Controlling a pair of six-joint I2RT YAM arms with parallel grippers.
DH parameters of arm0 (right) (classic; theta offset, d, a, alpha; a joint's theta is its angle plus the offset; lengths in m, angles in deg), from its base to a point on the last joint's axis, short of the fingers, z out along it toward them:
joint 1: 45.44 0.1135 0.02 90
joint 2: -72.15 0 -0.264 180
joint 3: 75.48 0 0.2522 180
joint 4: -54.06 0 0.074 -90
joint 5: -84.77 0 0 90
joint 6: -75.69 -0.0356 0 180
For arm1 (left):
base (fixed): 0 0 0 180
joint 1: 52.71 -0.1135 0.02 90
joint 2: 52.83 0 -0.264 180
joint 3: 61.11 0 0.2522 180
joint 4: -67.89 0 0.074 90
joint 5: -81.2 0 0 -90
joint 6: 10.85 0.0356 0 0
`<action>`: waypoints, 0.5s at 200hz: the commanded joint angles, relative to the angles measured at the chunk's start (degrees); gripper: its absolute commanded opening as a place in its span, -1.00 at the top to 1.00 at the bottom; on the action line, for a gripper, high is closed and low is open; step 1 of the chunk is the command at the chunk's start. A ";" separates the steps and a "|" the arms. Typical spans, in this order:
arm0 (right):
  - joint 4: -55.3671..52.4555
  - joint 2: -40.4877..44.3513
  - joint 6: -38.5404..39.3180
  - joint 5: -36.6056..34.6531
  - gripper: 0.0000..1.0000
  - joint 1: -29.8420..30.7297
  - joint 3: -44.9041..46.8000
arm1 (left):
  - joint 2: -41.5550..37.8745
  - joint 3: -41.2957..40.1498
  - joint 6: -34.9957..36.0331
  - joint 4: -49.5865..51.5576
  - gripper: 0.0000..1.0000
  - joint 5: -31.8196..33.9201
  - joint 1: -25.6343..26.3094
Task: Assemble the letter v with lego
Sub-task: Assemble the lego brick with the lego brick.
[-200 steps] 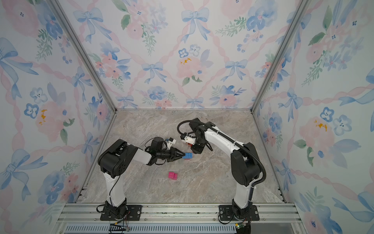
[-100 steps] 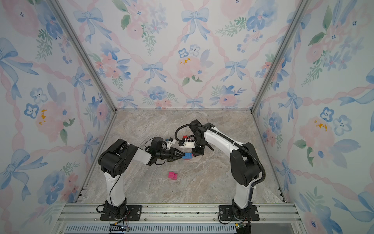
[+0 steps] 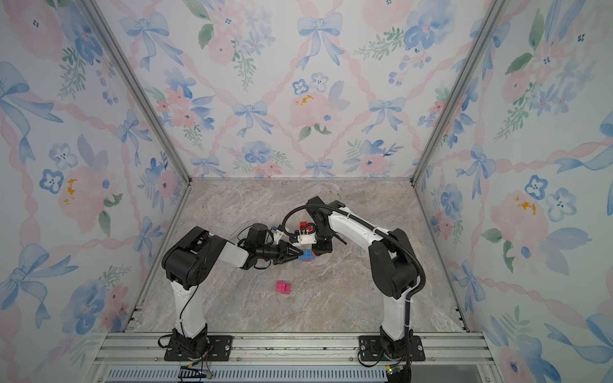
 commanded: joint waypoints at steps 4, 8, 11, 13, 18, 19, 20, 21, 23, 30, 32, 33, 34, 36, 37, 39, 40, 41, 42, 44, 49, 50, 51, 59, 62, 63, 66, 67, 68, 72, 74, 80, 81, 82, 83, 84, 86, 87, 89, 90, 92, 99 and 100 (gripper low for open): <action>-2.11 -2.01 0.43 -1.25 0.86 0.83 -2.11 | 2.60 -1.22 2.69 8.96 0.54 4.79 -0.27; -2.36 -2.10 0.44 -1.33 0.86 0.91 -2.22 | 2.45 -1.22 2.72 9.06 0.55 4.85 -0.26; -2.51 -2.11 0.41 -1.44 0.86 0.98 -2.20 | 2.37 -1.24 2.76 9.14 0.55 4.97 -0.20; -2.60 -2.16 0.44 -1.46 0.86 0.98 -2.16 | 2.36 -1.25 2.73 9.09 0.55 4.99 -0.22; -2.73 -2.20 0.39 -1.60 0.86 1.07 -2.11 | 2.30 -1.31 2.78 9.27 0.55 5.07 -0.26; -2.73 -2.24 0.33 -1.58 0.86 1.08 -2.13 | 2.28 -1.31 2.79 9.31 0.55 5.08 -0.26; -2.72 -2.27 0.30 -1.70 0.86 1.09 -2.14 | 2.28 -1.31 2.80 9.28 0.55 5.08 -0.30; -2.72 -2.28 0.29 -1.72 0.86 1.09 -2.14 | 2.27 -1.31 2.80 9.31 0.55 5.08 -0.33; -2.78 -2.29 0.17 -1.79 0.86 1.09 -2.12 | 2.27 -1.24 2.80 9.38 0.55 5.15 -0.32; -3.16 -2.44 -0.03 -1.95 0.86 1.18 -2.16 | 2.27 -1.31 2.80 9.46 0.55 5.25 -0.20; -3.29 -2.55 -0.08 -2.05 0.86 1.25 -2.35 | 2.27 -1.31 2.80 9.48 0.55 5.28 -0.29; -3.35 -2.59 -0.12 -2.11 0.86 1.26 -2.38 | 2.18 -1.31 2.80 9.50 0.55 5.27 -0.23; -3.43 -2.62 -0.19 -2.14 0.86 1.26 -2.44 | 2.18 -1.31 2.80 9.55 0.55 5.31 -0.25; -3.60 -2.68 -0.23 -2.23 0.86 1.27 -2.48 | 2.16 -1.31 2.83 9.55 0.55 5.34 -0.26; -3.64 -2.75 -0.24 -2.25 0.86 1.27 -2.49 | 2.17 -1.31 2.82 9.53 0.55 5.39 -0.26; -3.85 -2.80 -0.36 -2.30 0.86 1.27 -2.56 | 2.11 -1.31 2.81 9.59 0.55 5.43 -0.26; -3.94 -2.90 -0.39 -2.37 0.86 1.27 -2.57 | 2.15 -1.31 2.85 9.60 0.55 5.43 -0.22; -4.03 -2.99 -0.41 -2.40 0.86 1.31 -2.67 | 2.16 -1.31 2.83 9.64 0.56 5.43 -0.24; -4.12 -2.99 -0.50 -2.46 0.86 1.33 -2.71 | 2.17 -1.31 2.82 9.67 0.55 5.48 -0.25; -4.30 -3.04 -0.58 -2.55 0.86 1.37 -2.79 | 2.13 -1.27 2.81 9.69 0.55 5.51 -0.26; -4.78 -3.30 -0.80 -2.86 0.86 1.44 -3.12 | 2.14 -1.26 2.80 9.71 0.56 5.59 -0.26; -4.89 -3.37 -0.83 -2.91 0.86 1.49 -3.16 | 2.12 -1.29 2.80 9.75 0.56 5.60 -0.26; -4.99 -3.40 -0.89 -2.94 0.86 1.51 -3.18 | 2.15 -1.25 2.80 9.72 0.56 5.60 -0.26; -5.86 -3.93 -1.32 -3.51 0.86 1.62 -3.71 | 2.03 -1.31 2.85 9.78 0.56 5.70 -0.21; -6.26 -4.09 -1.49 -3.82 0.86 1.71 -3.97 | 1.97 -1.37 2.81 9.78 0.56 5.74 -0.26; -6.38 -4.16 -1.57 -3.92 0.86 1.79 -4.02 | 1.95 -1.39 2.81 9.78 0.57 5.76 -0.26; -6.70 -4.40 -1.76 -4.26 0.86 1.79 -4.30 | 1.88 -1.40 2.81 9.79 0.57 5.78 -0.26; -6.70 -4.44 -1.84 -4.36 0.86 1.79 -4.32 | 1.85 -1.40 2.81 9.83 0.57 5.78 -0.26; -6.94 -4.51 -1.88 -4.50 0.86 1.79 -4.42 | 1.84 -1.40 2.80 9.81 0.57 5.83 -0.26; -7.37 -4.76 -2.14 -4.77 0.86 1.88 -4.66 | 1.81 -1.40 2.80 9.93 0.57 5.87 -0.26; -7.51 -4.93 -2.28 -4.91 0.86 1.84 -4.86 | 1.71 -1.42 2.83 9.90 0.57 5.87 -0.26; -8.42 -5.31 -2.63 -5.25 0.86 1.97 -5.48 | 1.66 -1.48 2.81 9.97 0.57 5.87 -0.26; -8.51 -5.38 -2.71 -5.29 0.86 1.97 -5.52 | 1.66 -1.44 2.81 9.97 0.57 5.92 -0.31; -8.65 -5.46 -2.84 -5.36 0.86 1.97 -5.59 | 1.65 -1.42 2.80 10.01 0.57 5.94 -0.28; -8.76 -5.50 -2.95 -5.39 0.86 2.01 -5.67 | 1.65 -1.45 2.80 9.98 0.57 5.95 -0.23; -8.86 -5.57 -3.01 -5.41 0.86 2.04 -5.71 | 1.65 -1.42 2.80 9.97 0.57 5.96 -0.25; -9.04 -5.77 -3.25 -5.51 0.86 2.05 -5.91 | 1.65 -1.47 2.80 10.00 0.57 5.96 -0.19; -9.13 -5.79 -3.33 -5.60 0.86 2.06 -5.96 | 1.65 -1.48 2.80 10.02 0.57 5.96 -0.18; -9.31 -5.91 -3.44 -5.71 0.86 2.04 -6.09 | 1.59 -1.48 2.80 10.00 0.57 5.96 -0.22; -9.35 -5.95 -3.47 -5.74 0.86 2.09 -6.18 | 1.62 -1.48 2.80 9.98 0.57 5.96 -0.15; -9.52 -6.04 -3.67 -5.77 0.86 2.11 -6.30 | 1.60 -1.48 2.80 10.01 0.57 5.96 -0.24; -9.95 -6.23 -4.06 -5.78 0.86 2.30 -6.49 | 1.58 -1.48 2.80 10.04 0.57 6.04 -0.26; -9.93 -6.24 -4.09 -5.78 0.86 2.31 -6.51 | 1.57 -1.44 2.80 10.04 0.57 6.04 -0.26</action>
